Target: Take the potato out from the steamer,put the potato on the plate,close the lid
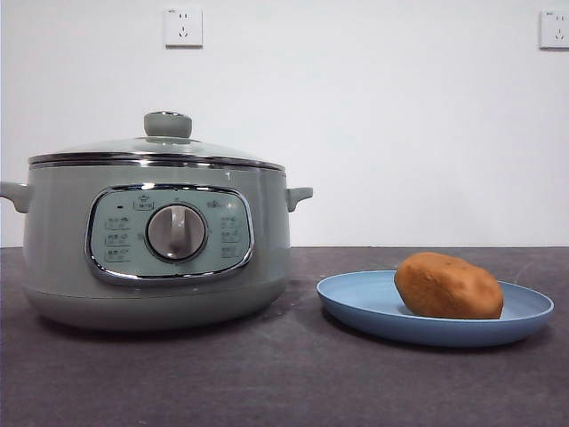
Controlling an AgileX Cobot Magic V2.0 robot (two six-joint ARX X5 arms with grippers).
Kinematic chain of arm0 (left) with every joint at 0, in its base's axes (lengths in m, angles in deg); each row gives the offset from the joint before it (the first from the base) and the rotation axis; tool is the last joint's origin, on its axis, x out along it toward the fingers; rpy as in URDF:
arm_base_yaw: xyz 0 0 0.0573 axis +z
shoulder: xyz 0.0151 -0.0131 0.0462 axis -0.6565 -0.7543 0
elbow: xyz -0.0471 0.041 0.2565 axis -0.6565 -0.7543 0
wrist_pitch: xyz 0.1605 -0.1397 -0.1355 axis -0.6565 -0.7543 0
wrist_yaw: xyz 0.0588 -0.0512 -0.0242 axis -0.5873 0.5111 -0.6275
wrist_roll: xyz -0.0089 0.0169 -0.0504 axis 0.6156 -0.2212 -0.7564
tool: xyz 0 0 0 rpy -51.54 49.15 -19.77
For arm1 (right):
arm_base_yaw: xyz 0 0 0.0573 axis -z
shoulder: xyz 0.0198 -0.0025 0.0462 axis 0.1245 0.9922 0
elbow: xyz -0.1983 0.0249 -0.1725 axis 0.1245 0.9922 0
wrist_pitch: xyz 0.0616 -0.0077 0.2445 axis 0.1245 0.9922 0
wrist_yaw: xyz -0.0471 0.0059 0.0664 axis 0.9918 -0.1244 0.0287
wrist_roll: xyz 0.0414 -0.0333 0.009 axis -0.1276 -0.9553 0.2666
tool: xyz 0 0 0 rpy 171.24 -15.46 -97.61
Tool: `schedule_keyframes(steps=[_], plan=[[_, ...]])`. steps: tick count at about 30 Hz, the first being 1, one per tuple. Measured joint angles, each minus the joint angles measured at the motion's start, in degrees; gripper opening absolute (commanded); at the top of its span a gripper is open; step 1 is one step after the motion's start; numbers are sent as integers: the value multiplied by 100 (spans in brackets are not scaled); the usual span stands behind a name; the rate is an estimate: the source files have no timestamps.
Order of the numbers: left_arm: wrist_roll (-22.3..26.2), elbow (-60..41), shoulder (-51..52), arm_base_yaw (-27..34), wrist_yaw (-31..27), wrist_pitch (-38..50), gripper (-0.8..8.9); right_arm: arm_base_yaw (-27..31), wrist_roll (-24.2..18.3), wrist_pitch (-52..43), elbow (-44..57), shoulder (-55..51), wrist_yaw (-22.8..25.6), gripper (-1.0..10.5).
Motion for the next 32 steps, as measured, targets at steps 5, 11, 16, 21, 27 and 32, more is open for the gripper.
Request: schedule_keyframes(steps=[5,11,16,21,27,32], plan=[[0,0,0,0,0,0,-1,474,-592,-107,63,-518,15,1],[0,0,0,0,0,0,-1,1224,-957,-256,717,-1246,17,0],[0,0,0,0,0,0,-1,1591,-1025,-1784,2341,-2203,28,0],[0,0,0,0,0,0,-1,1829,-955,-3644,4489,-3475,11,0],[0,0,0,0,0,0,-1,1954,-592,-4682,6660,-4537,411,0],[0,0,0,0,0,0,-1,1956,59,-4699,7458,-5141,1246,0]])
